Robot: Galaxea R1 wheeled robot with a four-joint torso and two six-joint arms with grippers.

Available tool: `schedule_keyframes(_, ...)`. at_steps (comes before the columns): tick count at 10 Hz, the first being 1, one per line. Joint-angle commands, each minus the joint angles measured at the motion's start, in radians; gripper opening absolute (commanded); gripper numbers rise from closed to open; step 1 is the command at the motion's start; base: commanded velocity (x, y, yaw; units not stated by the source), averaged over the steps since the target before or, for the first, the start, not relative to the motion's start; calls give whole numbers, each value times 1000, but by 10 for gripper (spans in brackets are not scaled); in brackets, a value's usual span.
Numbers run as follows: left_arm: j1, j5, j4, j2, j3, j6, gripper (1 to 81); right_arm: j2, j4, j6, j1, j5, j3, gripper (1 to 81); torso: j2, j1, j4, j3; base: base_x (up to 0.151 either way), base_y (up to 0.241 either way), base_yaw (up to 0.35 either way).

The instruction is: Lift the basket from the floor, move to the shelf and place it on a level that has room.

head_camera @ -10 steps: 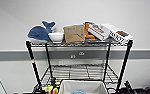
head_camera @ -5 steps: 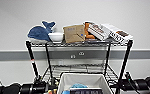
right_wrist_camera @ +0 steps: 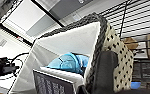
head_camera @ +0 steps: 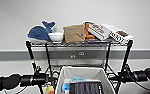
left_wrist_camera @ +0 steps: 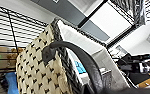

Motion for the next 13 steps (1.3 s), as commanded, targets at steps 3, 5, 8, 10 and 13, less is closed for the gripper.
schedule_keyframes(3, -204, -7, 10, 19, -121, -30, 10, 30, -31, 18, 177, 20, -99, 10, 0, 0, 0, 0, 0, 0, 0)
schedule_keyframes(5, -220, -60, 48, 39, -172, -30, 10, 56, -57, 16, 197, 43, -140, 10, 0, 0, 0, 0, 0, 0, 0)
schedule_keyframes(8, -223, -148, 105, 94, -279, -28, 10, 94, -153, 18, 202, 147, -206, 10, 0, 0, 0, 0, 0, 0, 0)
schedule_keyframes(10, -230, -154, 114, 174, -374, -28, 10, 166, -160, 16, 209, 149, -308, 10, 0, 0, 0, 0, 0, 0, 0)
schedule_keyframes(13, -265, -142, 113, 269, -485, -30, 10, 272, -158, 18, 241, 143, -447, 10, 1, 0, 0, 0, 0, 0, 0)
